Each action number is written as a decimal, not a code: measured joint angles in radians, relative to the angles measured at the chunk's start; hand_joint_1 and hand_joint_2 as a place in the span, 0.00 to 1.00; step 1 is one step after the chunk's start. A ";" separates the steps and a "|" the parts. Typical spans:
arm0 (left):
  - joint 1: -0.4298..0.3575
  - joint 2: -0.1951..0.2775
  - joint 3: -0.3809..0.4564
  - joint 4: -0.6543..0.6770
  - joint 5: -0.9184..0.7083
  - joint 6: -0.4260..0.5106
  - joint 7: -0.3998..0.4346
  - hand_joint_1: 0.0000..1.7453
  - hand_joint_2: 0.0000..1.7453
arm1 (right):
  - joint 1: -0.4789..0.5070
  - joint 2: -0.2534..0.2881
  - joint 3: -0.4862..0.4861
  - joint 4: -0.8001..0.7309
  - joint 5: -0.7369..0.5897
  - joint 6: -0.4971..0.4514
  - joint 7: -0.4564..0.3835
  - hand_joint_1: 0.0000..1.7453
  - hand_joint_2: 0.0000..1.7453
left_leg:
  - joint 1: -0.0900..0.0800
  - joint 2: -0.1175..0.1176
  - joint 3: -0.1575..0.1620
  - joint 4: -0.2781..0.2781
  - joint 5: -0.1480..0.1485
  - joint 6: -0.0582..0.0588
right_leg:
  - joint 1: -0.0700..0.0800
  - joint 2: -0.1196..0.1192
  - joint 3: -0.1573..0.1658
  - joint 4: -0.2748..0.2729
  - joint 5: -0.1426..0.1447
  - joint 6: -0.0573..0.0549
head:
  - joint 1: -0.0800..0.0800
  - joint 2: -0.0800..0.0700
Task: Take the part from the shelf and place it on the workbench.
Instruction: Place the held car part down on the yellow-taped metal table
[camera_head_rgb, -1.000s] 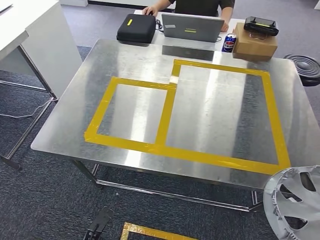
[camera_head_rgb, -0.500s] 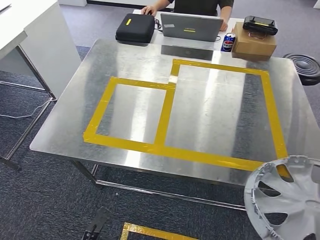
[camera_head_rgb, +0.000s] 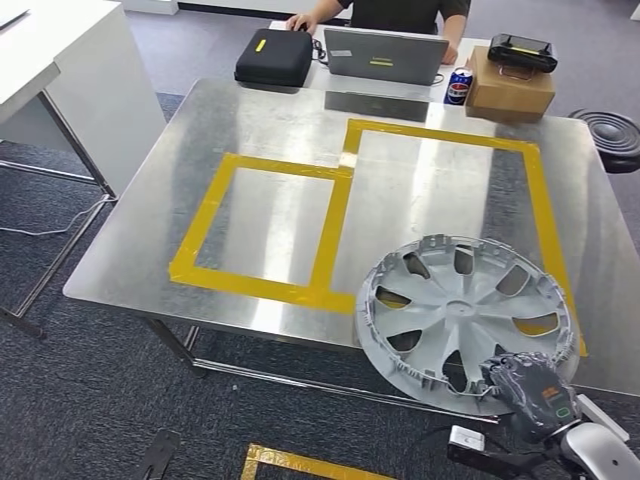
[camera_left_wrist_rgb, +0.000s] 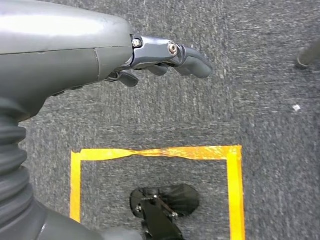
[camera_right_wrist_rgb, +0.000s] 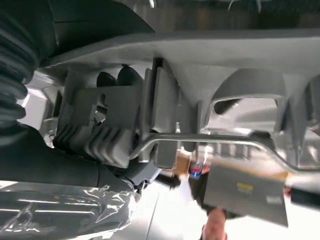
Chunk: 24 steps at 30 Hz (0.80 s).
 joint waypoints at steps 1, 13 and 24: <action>0.002 0.002 0.002 0.000 -0.003 0.000 0.000 0.00 1.00 | 0.003 -0.016 0.007 0.010 -0.020 -0.006 0.008 1.00 1.00 | 0.000 0.000 0.000 0.000 0.000 0.000 | 0.000 0.000 0.000 0.000 0.000 0.000 | 0.000 0.000; 0.006 0.012 0.006 0.000 -0.035 -0.007 -0.003 0.00 1.00 | 0.049 -0.089 0.005 0.085 -0.137 -0.025 -0.005 1.00 1.00 | 0.000 0.000 0.000 0.000 -0.004 -0.001 | 0.000 0.001 0.000 0.000 -0.003 -0.001 | 0.000 0.000; 0.007 0.012 0.006 0.000 -0.052 -0.012 -0.012 0.00 1.00 | 0.054 -0.089 -0.158 0.244 -0.228 -0.027 -0.067 1.00 1.00 | -0.001 0.000 0.000 0.000 -0.003 0.000 | -0.001 0.001 0.000 0.000 -0.002 0.000 | 0.000 0.000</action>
